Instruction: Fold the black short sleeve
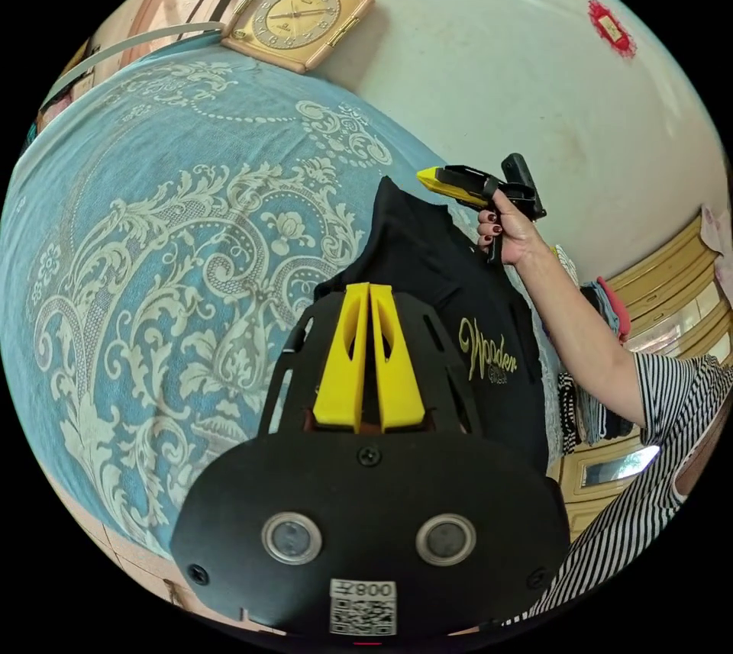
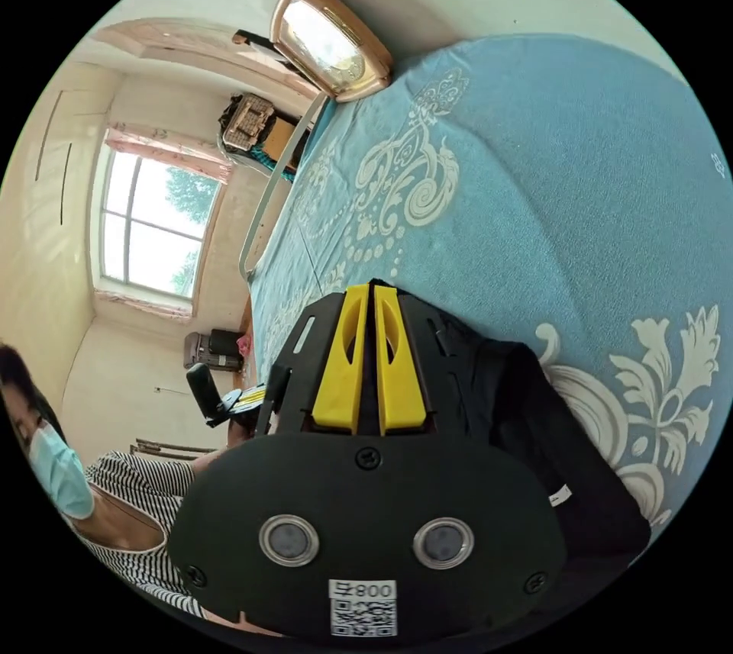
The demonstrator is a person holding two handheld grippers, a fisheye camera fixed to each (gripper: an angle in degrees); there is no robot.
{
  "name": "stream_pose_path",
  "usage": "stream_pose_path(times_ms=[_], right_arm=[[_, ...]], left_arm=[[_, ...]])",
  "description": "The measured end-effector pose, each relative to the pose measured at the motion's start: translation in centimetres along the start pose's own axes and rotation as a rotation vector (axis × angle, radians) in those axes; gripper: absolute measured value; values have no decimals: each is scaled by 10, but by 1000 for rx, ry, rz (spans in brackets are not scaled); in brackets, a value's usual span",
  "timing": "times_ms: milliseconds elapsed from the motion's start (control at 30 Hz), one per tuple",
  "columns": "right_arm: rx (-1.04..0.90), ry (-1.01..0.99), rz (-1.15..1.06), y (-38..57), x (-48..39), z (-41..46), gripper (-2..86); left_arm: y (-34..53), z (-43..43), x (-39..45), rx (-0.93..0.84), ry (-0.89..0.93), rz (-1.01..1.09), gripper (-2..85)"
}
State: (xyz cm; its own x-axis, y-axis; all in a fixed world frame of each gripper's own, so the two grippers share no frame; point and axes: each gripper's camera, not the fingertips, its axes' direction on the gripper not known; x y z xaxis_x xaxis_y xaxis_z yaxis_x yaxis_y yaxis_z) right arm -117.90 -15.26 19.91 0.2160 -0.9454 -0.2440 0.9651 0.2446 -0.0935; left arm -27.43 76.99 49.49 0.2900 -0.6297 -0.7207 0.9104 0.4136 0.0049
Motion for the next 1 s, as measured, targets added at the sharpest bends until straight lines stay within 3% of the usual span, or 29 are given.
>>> stream_pose_path(times_ms=[133, 267, 500, 700, 800, 1000], right_arm=[[-121, 85, -172, 25, -51, 33, 2], [-244, 232, -195, 19, -67, 82, 1], [-222, 221, -194, 27, -80, 84, 0], [-75, 239, -217, 63, -91, 50, 0], [-135, 286, -154, 58, -79, 64, 0], [-70, 199, -170, 93, -92, 41, 0]], left_arm=[[-13, 21, 25, -52, -62, 91, 1], [-20, 44, 21, -109, -141, 69, 1], [-17, 45, 24, -86, -88, 49, 1], [-22, 60, 39, -108, -116, 86, 2], [-22, 70, 38, -132, -119, 78, 2], [-9, 54, 57, -127, -74, 112, 2]])
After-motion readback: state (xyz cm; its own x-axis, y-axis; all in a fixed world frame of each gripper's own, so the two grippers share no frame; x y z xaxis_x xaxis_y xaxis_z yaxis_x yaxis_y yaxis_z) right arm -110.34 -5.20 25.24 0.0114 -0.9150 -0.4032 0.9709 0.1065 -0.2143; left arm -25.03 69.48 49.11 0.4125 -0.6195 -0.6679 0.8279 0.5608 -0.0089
